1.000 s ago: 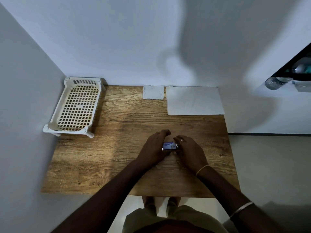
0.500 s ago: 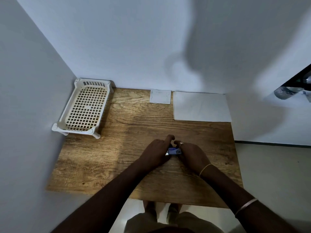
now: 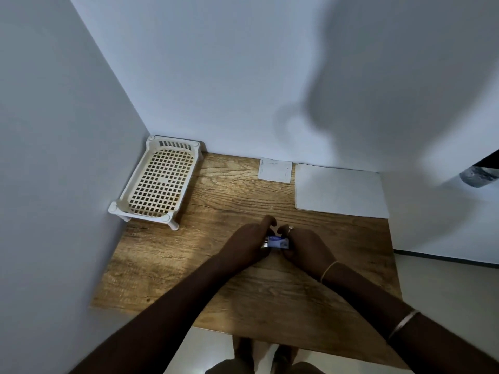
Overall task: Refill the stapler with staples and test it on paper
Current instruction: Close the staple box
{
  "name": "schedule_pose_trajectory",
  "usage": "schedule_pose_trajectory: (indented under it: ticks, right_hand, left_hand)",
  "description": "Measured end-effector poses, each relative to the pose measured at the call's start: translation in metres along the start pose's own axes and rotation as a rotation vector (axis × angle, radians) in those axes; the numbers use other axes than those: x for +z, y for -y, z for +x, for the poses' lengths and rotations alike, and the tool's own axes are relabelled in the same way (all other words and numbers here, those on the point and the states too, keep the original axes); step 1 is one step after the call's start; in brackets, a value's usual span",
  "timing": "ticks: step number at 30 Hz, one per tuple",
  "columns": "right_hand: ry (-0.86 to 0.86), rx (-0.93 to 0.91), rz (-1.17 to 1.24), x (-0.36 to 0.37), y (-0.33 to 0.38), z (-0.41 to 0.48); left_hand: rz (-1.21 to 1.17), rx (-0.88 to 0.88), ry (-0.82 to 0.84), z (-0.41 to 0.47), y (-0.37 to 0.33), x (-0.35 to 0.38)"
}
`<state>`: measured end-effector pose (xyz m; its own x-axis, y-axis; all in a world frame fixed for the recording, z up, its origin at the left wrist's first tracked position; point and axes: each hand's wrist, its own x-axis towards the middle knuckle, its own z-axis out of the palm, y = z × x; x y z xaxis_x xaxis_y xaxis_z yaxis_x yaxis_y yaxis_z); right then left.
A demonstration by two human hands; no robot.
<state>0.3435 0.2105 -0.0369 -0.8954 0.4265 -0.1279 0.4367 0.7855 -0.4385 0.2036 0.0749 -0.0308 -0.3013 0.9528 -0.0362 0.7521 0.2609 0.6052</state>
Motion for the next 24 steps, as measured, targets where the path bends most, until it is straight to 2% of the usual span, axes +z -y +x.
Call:
schedule_pose_trajectory:
  ticks: [10,17,24]
  right_hand:
    - [-0.076,-0.211,0.062,-0.018,0.095,0.116]
    - [-0.093,-0.276,0.047,-0.032,0.165,0.207]
    - [-0.072,-0.289,0.034,-0.013,0.201,0.286]
  left_hand:
    - [0.079,-0.027,-0.088,0.014,0.08,-0.122]
    - [0.1,-0.06,-0.209,0.027,0.147,-0.199]
    - [0.134,-0.13,-0.262,0.041,0.203,-0.237]
